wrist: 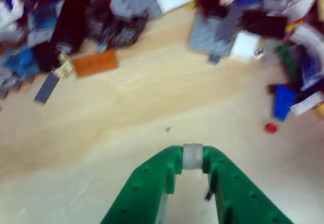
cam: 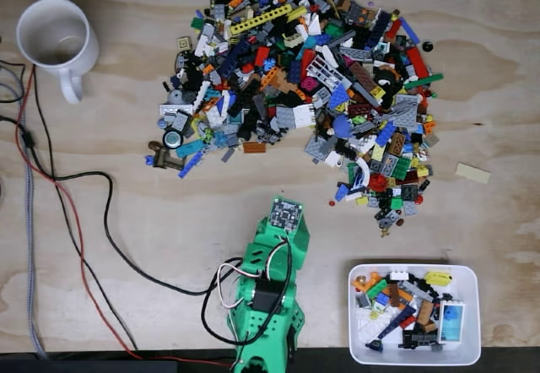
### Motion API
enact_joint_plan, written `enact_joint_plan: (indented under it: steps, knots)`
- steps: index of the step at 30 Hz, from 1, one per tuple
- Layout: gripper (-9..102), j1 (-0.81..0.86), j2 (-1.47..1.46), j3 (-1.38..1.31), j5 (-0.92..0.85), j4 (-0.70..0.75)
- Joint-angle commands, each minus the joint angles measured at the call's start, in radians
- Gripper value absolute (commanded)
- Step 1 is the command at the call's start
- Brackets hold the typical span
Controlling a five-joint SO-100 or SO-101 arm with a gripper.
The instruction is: Find the closest Lego and put it in the bin.
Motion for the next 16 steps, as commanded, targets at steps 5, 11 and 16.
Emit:
enact_joint_plan:
  steps: [5, 11, 16]
  knots:
    - [0, -0.216, 0.028, 0.250, -0.002, -0.009]
    - [0, -0.278, 0.028, 0.318, 0.040, -0.012]
    - [0, -0.296, 0.026, 0.316, 0.057, -0.012]
